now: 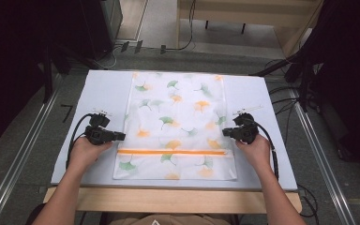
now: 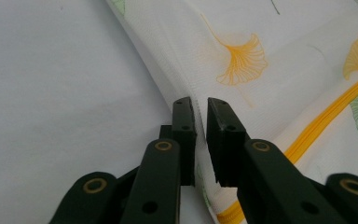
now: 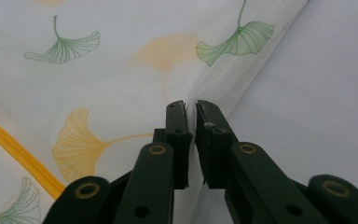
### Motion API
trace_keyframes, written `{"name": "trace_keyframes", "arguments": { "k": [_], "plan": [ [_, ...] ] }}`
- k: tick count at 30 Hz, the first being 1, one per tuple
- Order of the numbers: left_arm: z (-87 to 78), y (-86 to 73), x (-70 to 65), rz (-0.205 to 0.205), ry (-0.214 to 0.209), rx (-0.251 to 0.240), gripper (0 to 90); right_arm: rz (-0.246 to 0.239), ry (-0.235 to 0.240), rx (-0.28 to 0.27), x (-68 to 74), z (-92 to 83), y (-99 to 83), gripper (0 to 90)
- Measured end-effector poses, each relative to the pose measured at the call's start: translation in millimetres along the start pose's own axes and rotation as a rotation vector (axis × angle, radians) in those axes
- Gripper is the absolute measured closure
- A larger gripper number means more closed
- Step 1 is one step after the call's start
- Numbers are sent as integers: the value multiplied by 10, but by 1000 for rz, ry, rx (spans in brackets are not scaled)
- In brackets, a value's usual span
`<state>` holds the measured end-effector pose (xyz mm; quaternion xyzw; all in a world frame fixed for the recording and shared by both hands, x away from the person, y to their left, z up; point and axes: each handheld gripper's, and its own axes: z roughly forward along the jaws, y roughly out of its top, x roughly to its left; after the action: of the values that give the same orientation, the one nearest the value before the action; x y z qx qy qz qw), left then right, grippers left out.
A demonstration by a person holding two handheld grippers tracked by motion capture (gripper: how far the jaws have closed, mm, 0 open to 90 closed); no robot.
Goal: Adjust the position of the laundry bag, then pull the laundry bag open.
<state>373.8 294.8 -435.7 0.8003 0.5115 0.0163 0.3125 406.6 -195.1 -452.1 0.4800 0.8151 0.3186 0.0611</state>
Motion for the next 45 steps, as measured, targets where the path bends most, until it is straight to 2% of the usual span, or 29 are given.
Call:
{"name": "trace_keyframes", "arguments": {
  "k": [3, 6, 8, 10, 14, 17, 19, 22, 25, 28, 33, 45],
  "plan": [
    [-50, 14, -61, 11, -2, -21, 670, -3, -15, -40, -4, -71, 8, 729],
    [-78, 17, -96, 19, -26, -30, 581, -7, -22, -65, 3, -146, -3, 682],
    [-95, 21, -130, 26, -38, -47, 531, -4, -18, -78, 3, -188, -11, 670],
    [-115, 28, -176, 50, -54, -73, 499, 3, -15, -93, 15, -233, -32, 660],
    [-126, 52, -266, 85, -76, -74, 441, -8, -8, -94, 54, -287, -82, 649],
    [-105, 59, -314, 102, -79, -61, 419, -21, -2, -97, 95, -319, -124, 634],
    [-97, 62, -333, 107, -78, -57, 407, -50, 12, -114, 117, -337, -171, 626],
    [-97, 62, -354, 118, -76, -54, 392, -49, 8, -109, 138, -349, -201, 626],
    [-102, 62, -397, 126, -83, -56, 385, -12, 13, -104, 180, -413, -237, 626],
    [-101, 66, -433, 139, -83, -53, 382, -9, 15, -105, 213, -445, -289, 629],
    [-89, 77, -490, 162, -82, -65, 380, -45, 33, -109, 239, -460, -399, 653],
    [19, 160, -644, 198, -116, -54, 368, -17, 31, -85, 252, -450, -453, 713]
  ]
}}
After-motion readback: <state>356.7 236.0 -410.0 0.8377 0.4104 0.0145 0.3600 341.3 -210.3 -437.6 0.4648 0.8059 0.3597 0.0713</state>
